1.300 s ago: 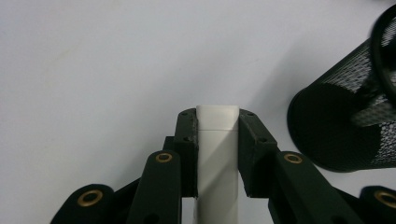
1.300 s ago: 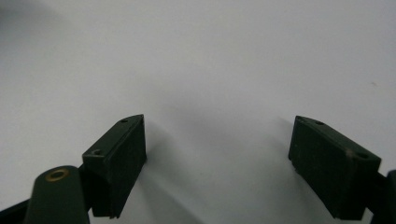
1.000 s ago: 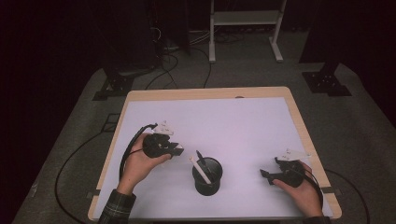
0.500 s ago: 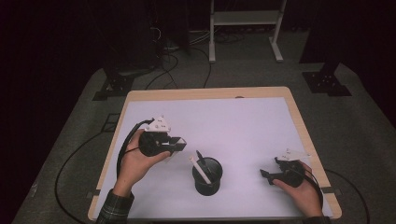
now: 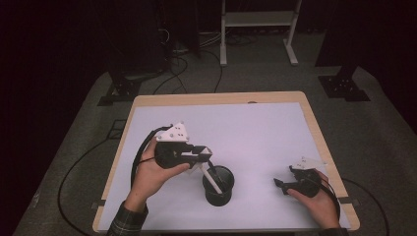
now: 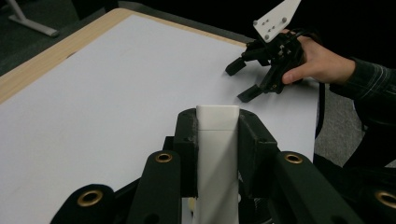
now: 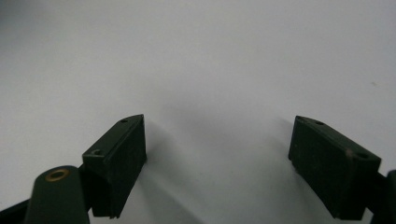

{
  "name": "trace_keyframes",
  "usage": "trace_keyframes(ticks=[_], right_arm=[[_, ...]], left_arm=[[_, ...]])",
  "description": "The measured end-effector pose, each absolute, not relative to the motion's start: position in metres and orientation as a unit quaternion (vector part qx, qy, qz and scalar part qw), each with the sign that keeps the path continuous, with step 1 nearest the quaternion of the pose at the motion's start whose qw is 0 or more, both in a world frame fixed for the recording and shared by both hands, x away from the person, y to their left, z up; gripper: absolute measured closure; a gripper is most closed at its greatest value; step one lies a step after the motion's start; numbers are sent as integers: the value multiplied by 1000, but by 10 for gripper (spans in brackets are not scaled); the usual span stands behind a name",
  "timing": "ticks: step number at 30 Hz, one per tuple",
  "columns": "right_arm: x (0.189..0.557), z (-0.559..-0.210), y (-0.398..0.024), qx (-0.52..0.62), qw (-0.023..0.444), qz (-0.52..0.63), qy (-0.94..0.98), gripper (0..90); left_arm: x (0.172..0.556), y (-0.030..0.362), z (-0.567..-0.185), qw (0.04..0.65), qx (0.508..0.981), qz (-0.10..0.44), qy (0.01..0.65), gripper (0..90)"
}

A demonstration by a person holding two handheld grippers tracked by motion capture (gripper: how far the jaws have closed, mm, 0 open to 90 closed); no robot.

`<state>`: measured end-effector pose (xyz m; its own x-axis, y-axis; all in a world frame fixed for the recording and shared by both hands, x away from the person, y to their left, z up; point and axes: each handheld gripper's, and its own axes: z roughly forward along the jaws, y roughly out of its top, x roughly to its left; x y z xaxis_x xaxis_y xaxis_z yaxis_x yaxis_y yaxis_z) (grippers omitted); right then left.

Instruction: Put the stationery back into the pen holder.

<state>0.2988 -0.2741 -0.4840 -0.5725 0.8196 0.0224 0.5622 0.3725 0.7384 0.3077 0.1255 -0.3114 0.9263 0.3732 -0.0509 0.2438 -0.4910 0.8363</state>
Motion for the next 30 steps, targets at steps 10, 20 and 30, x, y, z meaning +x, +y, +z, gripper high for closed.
trace_keyframes(ticks=[10,20,30], right_arm=[[299,-484,-274,426,178,363,809,180],[299,-484,-274,426,178,363,809,180],[299,-484,-274,427,178,363,809,180]], left_arm=[[307,108,-322,485,858,42,164,710],[305,98,-330,489,857,31,160,709],[303,95,-332,490,857,31,155,709]])
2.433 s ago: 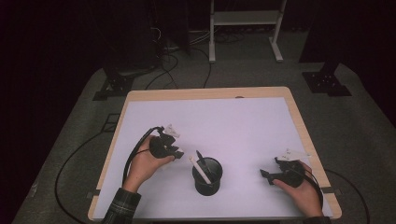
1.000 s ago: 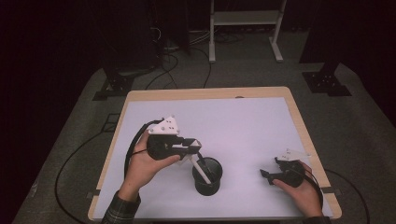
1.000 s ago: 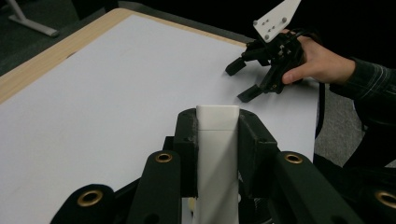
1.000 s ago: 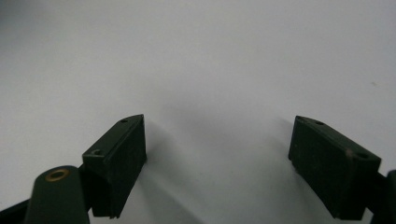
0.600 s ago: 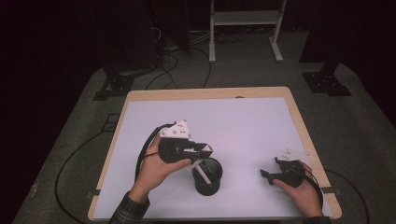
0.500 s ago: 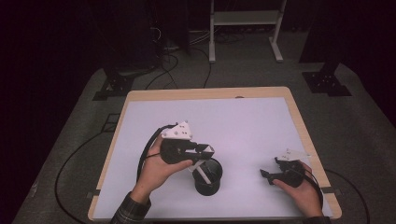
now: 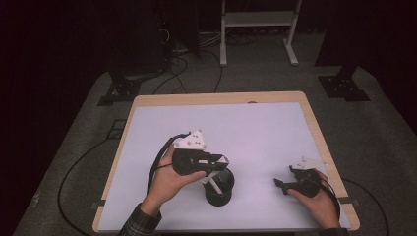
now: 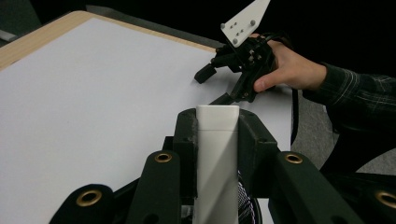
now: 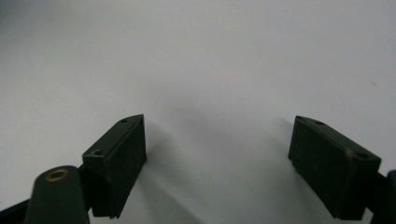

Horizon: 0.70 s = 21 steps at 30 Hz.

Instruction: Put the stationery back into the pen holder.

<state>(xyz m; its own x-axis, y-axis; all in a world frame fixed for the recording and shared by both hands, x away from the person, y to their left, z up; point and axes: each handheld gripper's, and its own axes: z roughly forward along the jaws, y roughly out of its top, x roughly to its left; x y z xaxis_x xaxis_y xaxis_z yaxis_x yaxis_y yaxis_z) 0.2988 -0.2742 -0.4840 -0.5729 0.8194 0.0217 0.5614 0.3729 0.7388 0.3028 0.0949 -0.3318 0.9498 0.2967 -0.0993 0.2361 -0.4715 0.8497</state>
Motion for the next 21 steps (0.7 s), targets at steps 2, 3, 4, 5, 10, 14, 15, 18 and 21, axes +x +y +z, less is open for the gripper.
trace_keyframes(ticks=[2,3,4,5,10,14,15,18,21], right_arm=[[299,-484,-274,427,177,363,809,180],[299,-484,-274,427,178,363,809,180],[299,-484,-274,426,178,363,809,180],[299,-484,-274,427,178,363,809,180],[299,-484,-274,426,178,363,809,180],[299,-484,-274,426,178,363,809,180],[299,-484,-274,427,178,363,809,180],[299,-484,-274,427,177,363,809,180],[299,-484,-274,427,178,363,809,180]], left_arm=[[302,94,-333,491,857,30,155,709],[302,93,-333,490,857,30,154,709],[302,92,-334,488,859,30,153,709],[301,92,-335,488,859,30,153,708],[300,89,-339,482,862,29,153,708],[299,87,-342,477,865,31,156,709],[298,86,-343,475,865,33,158,709],[297,86,-345,471,867,35,160,709],[295,85,-348,463,871,41,161,708]])
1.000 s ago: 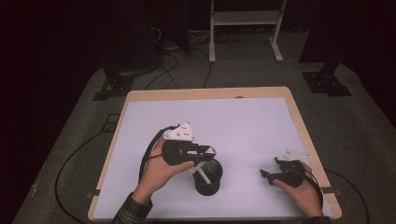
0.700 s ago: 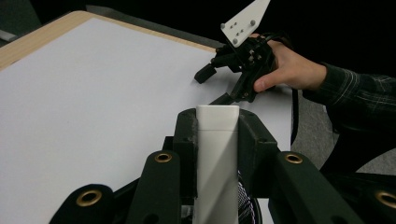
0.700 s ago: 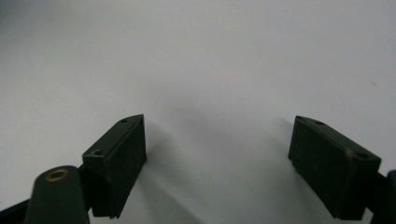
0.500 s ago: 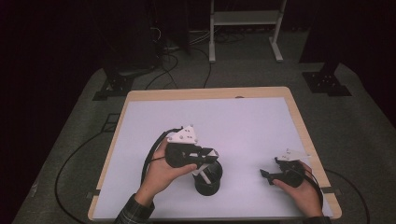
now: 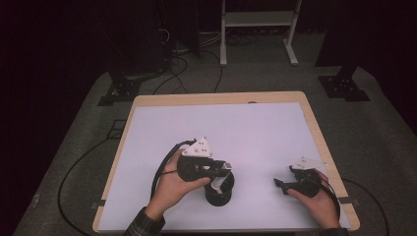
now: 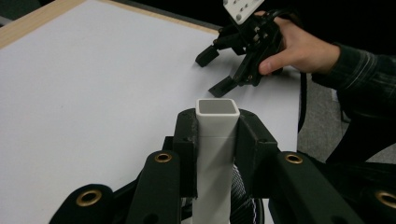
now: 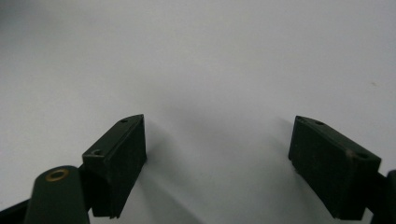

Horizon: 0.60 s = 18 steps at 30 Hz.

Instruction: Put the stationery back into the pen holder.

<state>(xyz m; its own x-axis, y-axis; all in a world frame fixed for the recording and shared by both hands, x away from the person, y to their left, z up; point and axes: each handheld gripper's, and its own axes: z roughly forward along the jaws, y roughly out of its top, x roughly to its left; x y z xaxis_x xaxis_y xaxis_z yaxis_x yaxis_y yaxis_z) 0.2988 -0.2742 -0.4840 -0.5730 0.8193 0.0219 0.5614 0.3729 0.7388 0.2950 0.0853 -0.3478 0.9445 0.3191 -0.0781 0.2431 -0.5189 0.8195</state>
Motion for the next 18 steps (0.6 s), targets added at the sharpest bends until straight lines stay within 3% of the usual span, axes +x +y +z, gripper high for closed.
trace_keyframes(ticks=[18], right_arm=[[299,-484,-274,427,177,363,809,180]], left_arm=[[289,86,-366,439,879,38,182,705]])
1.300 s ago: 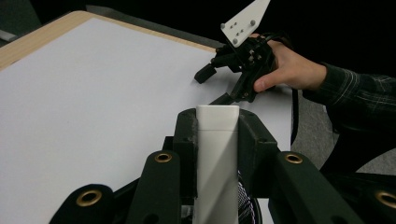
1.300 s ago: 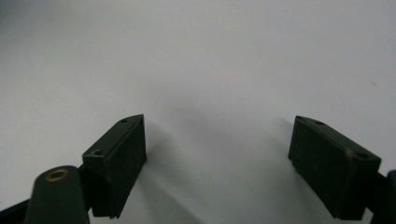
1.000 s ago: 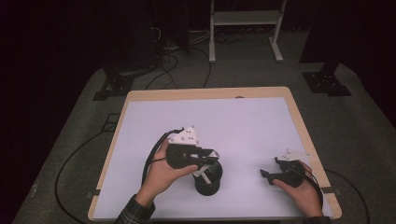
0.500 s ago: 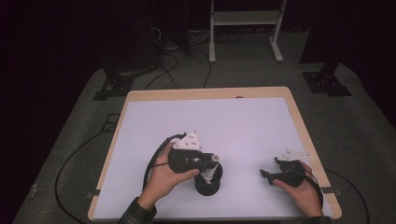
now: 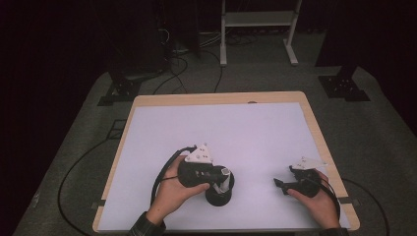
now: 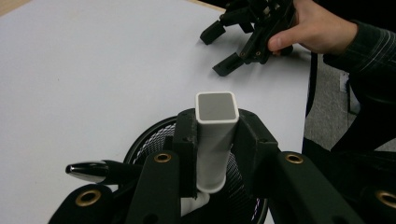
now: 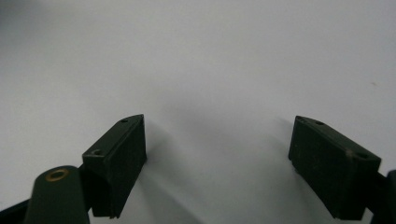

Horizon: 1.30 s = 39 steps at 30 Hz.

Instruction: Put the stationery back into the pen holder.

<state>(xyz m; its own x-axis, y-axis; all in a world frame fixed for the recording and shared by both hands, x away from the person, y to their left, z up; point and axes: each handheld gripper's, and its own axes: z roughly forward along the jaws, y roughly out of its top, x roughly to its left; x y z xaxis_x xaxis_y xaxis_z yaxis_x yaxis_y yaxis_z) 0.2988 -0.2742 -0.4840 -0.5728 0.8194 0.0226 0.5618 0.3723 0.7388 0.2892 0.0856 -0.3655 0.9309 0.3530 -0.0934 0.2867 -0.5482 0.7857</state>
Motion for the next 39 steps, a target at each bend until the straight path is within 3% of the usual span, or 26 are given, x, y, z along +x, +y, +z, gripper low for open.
trace_keyframes(ticks=[17,39], right_arm=[[299,-484,-274,426,178,363,809,180],[298,-484,-274,426,179,364,809,180]], left_arm=[[290,92,-360,442,878,44,180,680],[298,141,-335,448,864,86,213,591]])
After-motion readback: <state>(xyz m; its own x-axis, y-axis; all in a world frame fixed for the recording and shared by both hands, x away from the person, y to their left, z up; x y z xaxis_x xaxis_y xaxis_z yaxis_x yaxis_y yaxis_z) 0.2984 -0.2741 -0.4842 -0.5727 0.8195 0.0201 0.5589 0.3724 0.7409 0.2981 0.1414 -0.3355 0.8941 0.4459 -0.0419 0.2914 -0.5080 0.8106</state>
